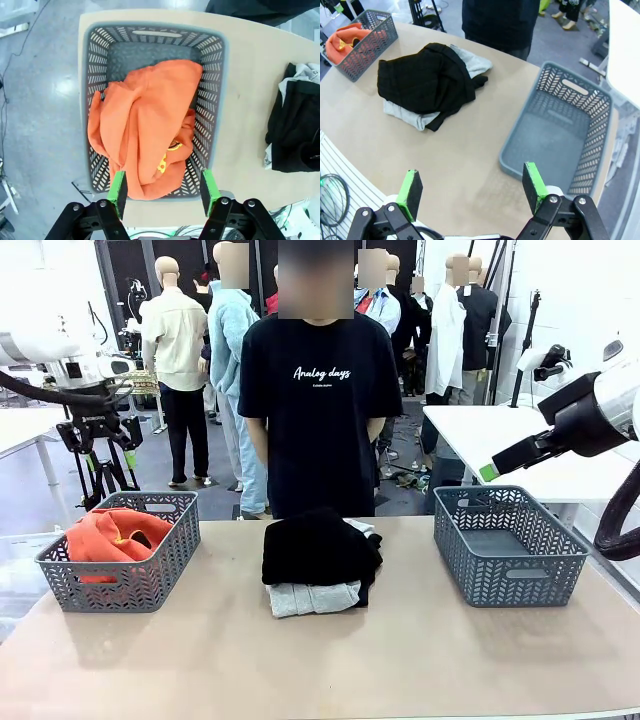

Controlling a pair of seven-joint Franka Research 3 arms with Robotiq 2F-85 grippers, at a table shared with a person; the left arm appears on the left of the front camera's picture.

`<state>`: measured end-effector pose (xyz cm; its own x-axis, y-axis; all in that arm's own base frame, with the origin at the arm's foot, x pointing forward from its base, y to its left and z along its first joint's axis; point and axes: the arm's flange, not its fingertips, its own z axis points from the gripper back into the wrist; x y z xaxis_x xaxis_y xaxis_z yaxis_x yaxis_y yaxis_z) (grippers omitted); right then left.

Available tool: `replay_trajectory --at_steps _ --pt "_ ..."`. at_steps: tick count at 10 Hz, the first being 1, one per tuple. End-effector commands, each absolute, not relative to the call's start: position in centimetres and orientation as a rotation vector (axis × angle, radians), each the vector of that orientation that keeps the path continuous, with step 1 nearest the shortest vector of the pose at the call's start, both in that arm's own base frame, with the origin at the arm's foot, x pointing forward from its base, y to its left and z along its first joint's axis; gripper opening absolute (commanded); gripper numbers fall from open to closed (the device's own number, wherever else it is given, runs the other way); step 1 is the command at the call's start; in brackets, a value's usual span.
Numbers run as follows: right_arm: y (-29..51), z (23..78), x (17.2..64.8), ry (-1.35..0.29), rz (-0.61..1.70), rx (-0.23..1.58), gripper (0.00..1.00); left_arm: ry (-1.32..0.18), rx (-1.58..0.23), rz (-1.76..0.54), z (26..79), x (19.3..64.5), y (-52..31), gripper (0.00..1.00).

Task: Sort the tops and bottoms.
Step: Sort the clothes according to human instructions.

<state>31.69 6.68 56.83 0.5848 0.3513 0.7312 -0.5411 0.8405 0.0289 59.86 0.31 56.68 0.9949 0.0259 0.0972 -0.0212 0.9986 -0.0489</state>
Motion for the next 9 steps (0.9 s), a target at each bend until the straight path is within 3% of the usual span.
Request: replay_trajectory --at_steps 1,9 --pt "6.85 56.77 31.81 -0.794 0.522 0.288 1.0 -0.076 -0.091 0.014 56.49 59.59 0.02 0.76" --pt "6.85 56.77 31.81 -0.794 0.522 0.288 1.0 -0.098 -0.048 0.024 56.68 59.86 0.31 0.76"
